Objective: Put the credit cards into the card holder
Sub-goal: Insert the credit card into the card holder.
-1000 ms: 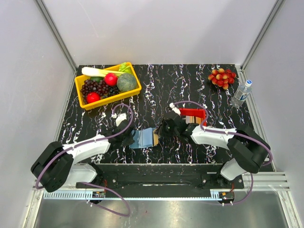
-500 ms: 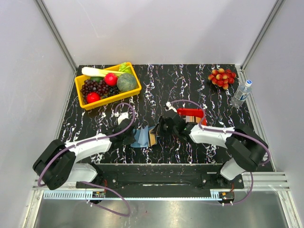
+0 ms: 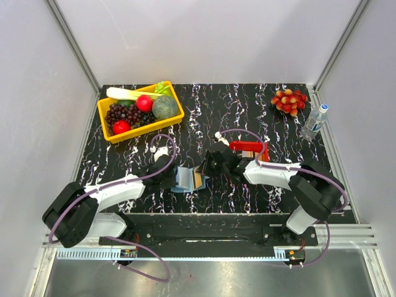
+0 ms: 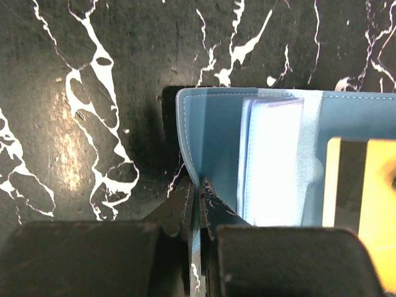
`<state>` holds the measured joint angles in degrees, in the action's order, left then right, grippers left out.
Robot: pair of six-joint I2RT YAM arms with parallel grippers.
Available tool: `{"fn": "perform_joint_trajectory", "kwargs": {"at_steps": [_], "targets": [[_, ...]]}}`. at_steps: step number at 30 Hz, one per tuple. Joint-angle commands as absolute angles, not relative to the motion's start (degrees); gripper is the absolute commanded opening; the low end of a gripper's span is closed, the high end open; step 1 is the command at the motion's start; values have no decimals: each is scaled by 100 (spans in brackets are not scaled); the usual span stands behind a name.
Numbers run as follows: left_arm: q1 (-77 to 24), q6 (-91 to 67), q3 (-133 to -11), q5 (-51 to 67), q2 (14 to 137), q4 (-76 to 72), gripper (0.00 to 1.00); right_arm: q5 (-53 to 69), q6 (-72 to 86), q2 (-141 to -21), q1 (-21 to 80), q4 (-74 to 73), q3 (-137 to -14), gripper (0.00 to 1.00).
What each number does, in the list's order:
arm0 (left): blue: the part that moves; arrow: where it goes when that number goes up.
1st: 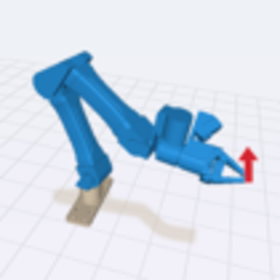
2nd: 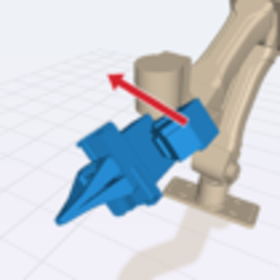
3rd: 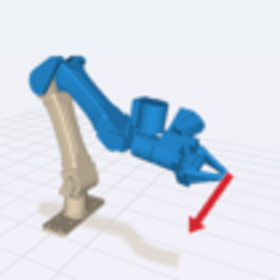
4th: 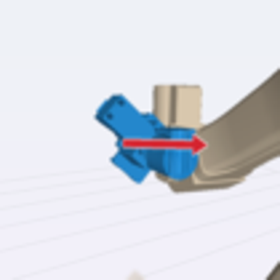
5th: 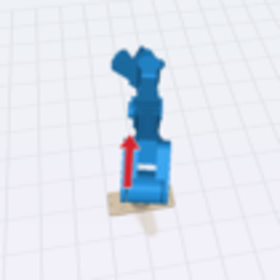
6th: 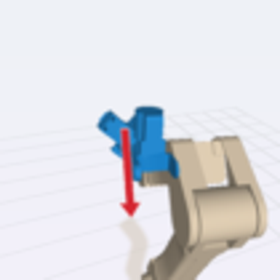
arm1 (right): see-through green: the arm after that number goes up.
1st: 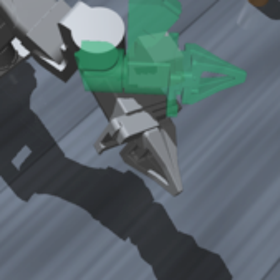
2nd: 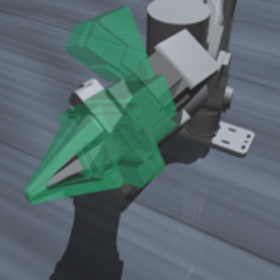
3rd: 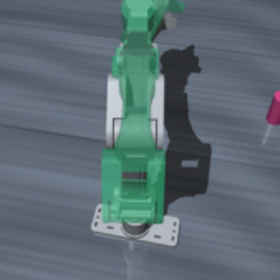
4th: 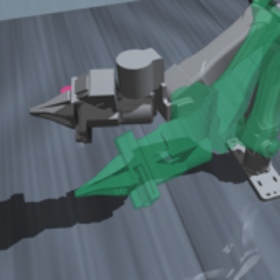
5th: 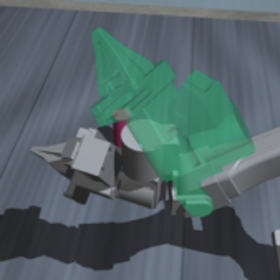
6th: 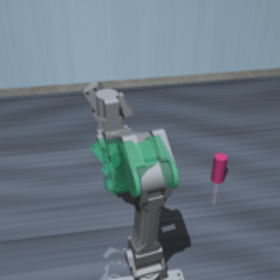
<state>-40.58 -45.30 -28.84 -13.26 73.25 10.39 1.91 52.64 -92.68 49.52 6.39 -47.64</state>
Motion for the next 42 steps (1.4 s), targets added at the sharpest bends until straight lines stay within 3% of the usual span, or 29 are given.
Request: {"fn": "perform_joint_trajectory", "kwargs": {"at_steps": [1, 7, 23, 30, 42], "targets": [[-4078, -4456, -2707, -1072, 6989, 1520, 0, -719, 5142, -8737, 4922, 247, -4817, 0], [-4078, -4228, -2909, -932, 6522, 1687, 0, -871, 4984, -8350, 4922, 106, -4842, 0], [-4069, -4201, -3234, -641, 6073, 1960, 0, -369, 5088, -8675, 5027, 97, -5194, 0], [-4087, -4394, -3182, -642, 6179, 1942, 0, -1475, 5440, -8973, 5668, -281, -5747, 0], [-4087, -4474, -3226, -703, 6030, 2013, 0, -2355, 5440, -9430, 6187, -712, -6363, 0]]}}
